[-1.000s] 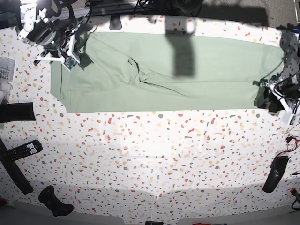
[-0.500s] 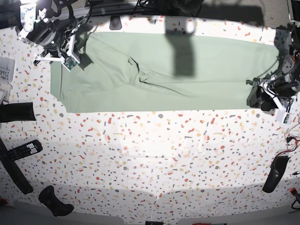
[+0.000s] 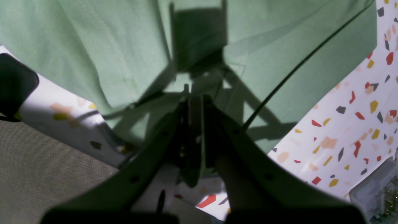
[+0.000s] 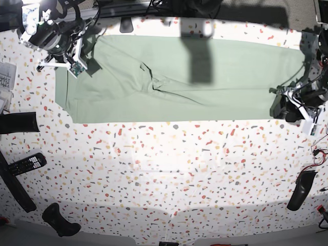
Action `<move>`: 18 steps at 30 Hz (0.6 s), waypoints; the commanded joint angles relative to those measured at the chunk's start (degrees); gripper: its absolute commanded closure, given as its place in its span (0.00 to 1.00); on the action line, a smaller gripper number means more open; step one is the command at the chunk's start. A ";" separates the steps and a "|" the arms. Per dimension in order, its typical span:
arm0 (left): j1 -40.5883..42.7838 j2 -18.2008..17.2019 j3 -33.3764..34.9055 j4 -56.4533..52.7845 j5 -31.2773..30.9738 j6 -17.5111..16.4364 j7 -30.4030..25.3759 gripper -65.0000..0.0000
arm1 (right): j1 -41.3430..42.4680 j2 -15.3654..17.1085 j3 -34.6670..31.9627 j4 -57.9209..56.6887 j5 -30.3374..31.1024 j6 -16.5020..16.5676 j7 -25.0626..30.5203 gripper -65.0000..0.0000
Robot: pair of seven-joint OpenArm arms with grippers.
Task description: Fold the T-shirt properly
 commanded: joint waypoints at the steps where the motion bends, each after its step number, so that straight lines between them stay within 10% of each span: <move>1: -0.87 -1.14 -0.59 0.98 -0.72 -0.22 -1.38 0.59 | 0.57 0.63 0.37 1.16 0.48 -0.10 0.68 1.00; 18: -0.74 -1.14 -0.59 0.98 -0.72 -0.22 -1.33 0.59 | 3.61 0.61 0.37 1.16 6.49 -0.10 0.00 1.00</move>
